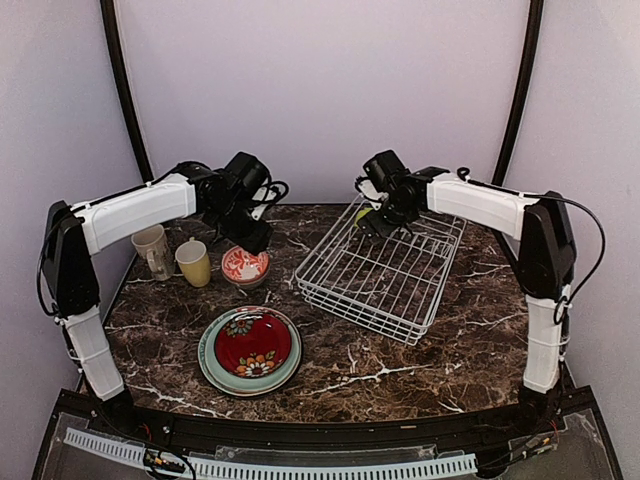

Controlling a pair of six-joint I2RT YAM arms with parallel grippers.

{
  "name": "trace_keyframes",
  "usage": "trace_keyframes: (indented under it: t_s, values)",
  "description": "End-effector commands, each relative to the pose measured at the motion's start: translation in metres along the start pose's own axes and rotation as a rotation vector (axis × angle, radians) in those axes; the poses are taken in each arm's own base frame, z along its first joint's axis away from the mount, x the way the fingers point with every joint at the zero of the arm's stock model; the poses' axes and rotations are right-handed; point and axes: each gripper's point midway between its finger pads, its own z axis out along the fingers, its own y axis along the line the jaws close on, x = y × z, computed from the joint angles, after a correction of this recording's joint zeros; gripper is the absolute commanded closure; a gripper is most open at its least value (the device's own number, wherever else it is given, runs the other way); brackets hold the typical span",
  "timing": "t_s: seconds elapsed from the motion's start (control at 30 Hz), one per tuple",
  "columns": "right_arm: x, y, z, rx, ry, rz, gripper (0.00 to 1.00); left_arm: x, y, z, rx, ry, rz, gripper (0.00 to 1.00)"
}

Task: Unload the mixed dishes from the dish rack
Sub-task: Grab the bowl from the dish rack.

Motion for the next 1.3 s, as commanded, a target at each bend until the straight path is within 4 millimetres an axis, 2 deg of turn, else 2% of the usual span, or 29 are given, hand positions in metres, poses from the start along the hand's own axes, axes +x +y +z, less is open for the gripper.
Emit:
trace_keyframes:
  t_s: [0.0,0.3,0.5,0.77,0.97,1.13,1.2,1.27]
  values:
    - [-0.003,-0.019,0.007,0.115,0.044,-0.119,0.02,-0.008,0.007,-0.018,-0.019,-0.066,-0.016,0.43]
    - [-0.005,-0.017,0.046,0.160,0.085,-0.186,0.10,-0.008,0.005,-0.016,-0.013,-0.069,-0.017,0.43]
    - [-0.014,-0.022,0.060,0.178,0.070,-0.182,0.13,-0.007,0.005,-0.013,-0.014,-0.063,-0.013,0.43]
    - [-0.025,-0.039,0.066,0.269,0.037,-0.203,0.15,-0.005,0.004,-0.009,-0.013,-0.053,-0.010,0.43]
    - [-0.036,-0.048,0.063,0.291,-0.006,-0.177,0.24,-0.004,0.003,-0.006,-0.014,-0.046,-0.007,0.43]
    - [-0.041,-0.051,0.063,0.290,-0.034,-0.175,0.29,-0.003,0.003,-0.004,-0.014,-0.041,-0.005,0.43]
    - [-0.042,-0.043,0.066,0.256,-0.049,-0.216,0.32,-0.003,0.003,-0.004,-0.013,-0.040,-0.004,0.43]
    - [-0.041,-0.047,0.068,0.296,-0.081,-0.240,0.34,-0.003,0.003,-0.003,-0.012,-0.040,-0.004,0.43]
